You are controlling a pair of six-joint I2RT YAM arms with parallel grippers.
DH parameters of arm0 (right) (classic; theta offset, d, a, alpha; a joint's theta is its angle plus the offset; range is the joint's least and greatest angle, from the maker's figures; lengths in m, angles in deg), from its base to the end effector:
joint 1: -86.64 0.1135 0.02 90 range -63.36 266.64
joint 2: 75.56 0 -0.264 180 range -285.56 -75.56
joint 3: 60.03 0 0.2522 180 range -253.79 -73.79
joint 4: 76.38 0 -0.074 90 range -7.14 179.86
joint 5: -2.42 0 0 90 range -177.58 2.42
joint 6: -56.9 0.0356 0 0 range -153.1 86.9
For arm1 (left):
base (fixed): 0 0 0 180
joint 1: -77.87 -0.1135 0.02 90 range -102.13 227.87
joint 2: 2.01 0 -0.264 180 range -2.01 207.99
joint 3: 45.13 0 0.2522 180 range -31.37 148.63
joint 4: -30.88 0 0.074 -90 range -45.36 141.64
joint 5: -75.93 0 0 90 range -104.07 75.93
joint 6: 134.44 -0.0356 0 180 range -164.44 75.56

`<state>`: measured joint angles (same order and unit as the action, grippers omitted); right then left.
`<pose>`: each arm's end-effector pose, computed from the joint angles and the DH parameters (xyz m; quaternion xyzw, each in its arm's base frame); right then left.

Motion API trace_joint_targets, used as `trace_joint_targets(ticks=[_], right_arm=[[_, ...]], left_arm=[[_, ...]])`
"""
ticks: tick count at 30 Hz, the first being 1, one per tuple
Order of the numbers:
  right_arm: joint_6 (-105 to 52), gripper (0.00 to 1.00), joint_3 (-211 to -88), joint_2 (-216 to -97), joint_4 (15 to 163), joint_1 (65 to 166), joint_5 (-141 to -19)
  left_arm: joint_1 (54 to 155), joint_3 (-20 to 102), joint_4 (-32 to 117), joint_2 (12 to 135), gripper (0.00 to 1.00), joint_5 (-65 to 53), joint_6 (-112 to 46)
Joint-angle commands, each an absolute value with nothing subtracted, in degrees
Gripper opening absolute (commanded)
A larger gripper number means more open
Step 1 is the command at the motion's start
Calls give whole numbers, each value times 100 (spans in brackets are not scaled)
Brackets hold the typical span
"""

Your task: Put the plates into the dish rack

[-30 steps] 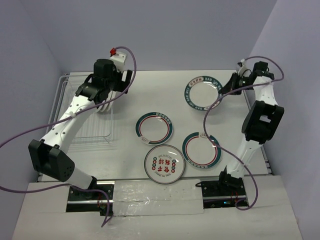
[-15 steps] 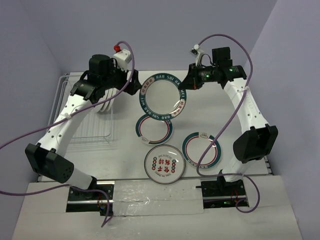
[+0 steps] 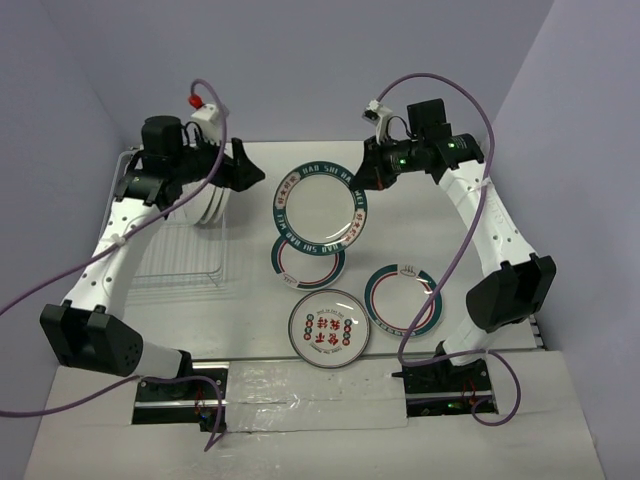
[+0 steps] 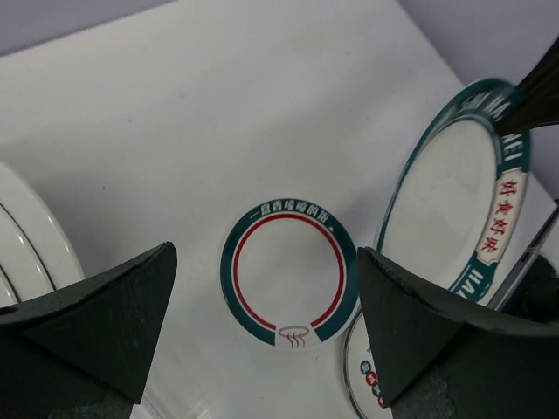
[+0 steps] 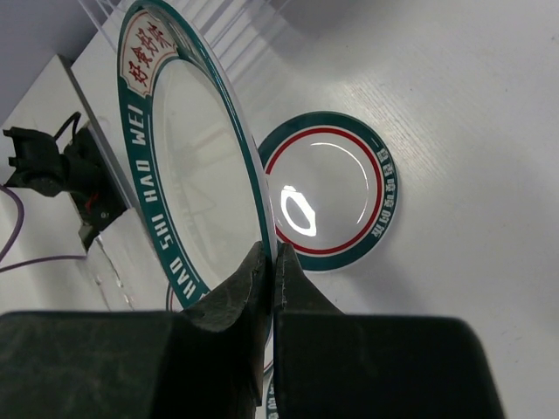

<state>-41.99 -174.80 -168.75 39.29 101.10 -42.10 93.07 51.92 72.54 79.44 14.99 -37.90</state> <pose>0.3247 0.1099 0.4027 -0.3227 0.7961 0.3717 0.3520 0.3024 -0.1001 0.3962 0.1945 0.8088 -0.3057 0.4632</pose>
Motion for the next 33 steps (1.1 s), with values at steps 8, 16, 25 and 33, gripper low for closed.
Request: trace_joint_targets(ticks=[8, 16, 25, 33], right_arm=[[-4154, 0, -17600, -16460, 4257, 10325, -3968], [-3952, 0, -17785, -16398, 4354, 10580, -3862], [-3566, 62, -17812, -16425, 4609, 10730, -4011], [-3512, 100, -16987, -16038, 4899, 10326, -4592]], left_arm=[[9202, 5240, 7407, 7875, 92, 3893, -4215], [9527, 5275, 7778, 8131, 78, 3095, -4383], [9607, 5327, 7770, 7982, 0, 2672, -4016], [8429, 6073, 7953, 7323, 0, -689, -3741]])
